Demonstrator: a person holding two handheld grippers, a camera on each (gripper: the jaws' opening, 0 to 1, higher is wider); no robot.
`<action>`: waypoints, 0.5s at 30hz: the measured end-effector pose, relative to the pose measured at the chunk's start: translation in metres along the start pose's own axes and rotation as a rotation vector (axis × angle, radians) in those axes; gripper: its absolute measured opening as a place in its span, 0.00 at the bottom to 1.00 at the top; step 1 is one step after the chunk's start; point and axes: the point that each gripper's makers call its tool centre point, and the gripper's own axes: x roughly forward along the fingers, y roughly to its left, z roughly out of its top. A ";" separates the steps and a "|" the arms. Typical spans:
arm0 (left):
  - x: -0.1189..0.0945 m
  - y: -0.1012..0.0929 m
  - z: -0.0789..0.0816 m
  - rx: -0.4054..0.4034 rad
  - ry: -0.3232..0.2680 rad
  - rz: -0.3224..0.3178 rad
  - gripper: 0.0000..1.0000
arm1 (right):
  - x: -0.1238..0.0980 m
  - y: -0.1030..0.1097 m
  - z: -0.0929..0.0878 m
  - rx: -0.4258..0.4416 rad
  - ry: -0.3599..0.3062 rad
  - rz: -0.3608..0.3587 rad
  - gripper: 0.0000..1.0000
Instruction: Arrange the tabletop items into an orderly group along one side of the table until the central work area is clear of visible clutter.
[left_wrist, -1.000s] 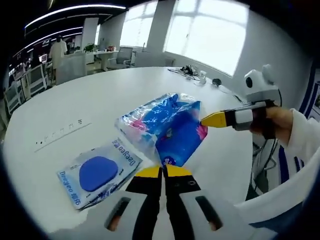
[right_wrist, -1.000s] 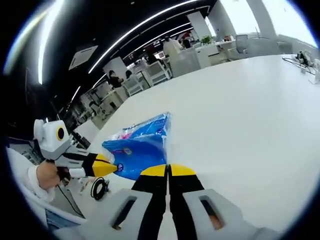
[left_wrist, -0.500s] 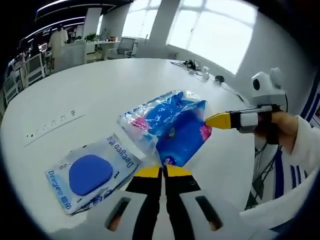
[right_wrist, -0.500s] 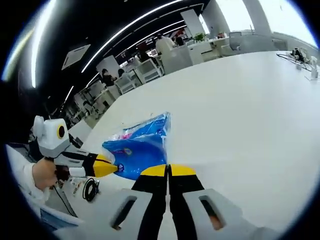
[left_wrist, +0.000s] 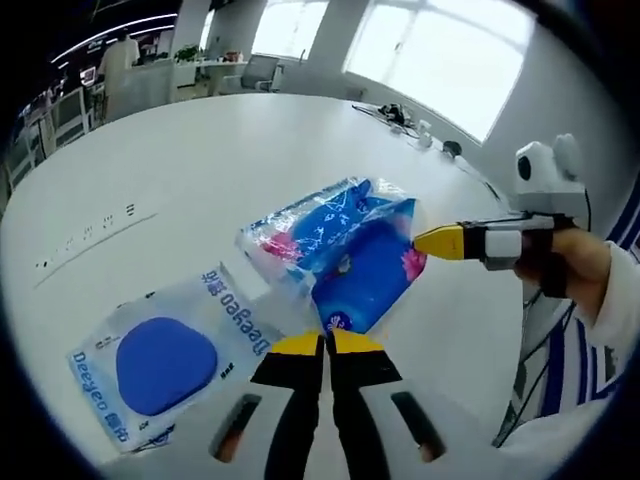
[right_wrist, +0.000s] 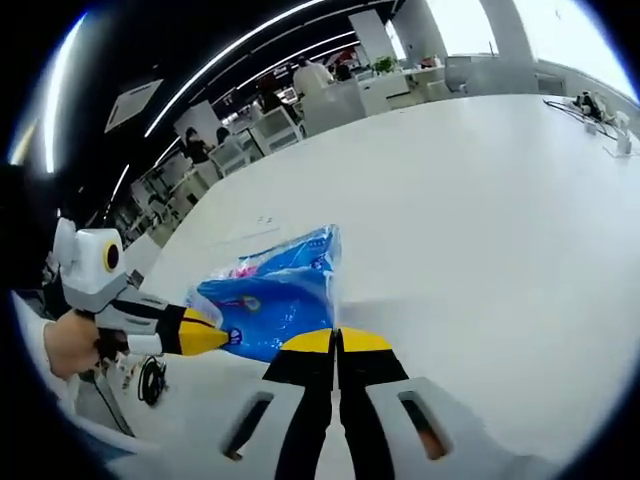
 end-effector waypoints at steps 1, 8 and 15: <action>0.002 0.000 0.000 -0.004 0.005 0.002 0.00 | 0.005 -0.005 -0.001 0.003 0.005 -0.003 0.00; 0.013 0.004 -0.005 -0.064 0.045 0.026 0.00 | 0.022 -0.016 -0.004 0.007 0.031 -0.005 0.00; 0.028 0.010 -0.008 -0.140 0.085 0.052 0.00 | 0.030 -0.025 -0.010 0.020 0.051 -0.015 0.00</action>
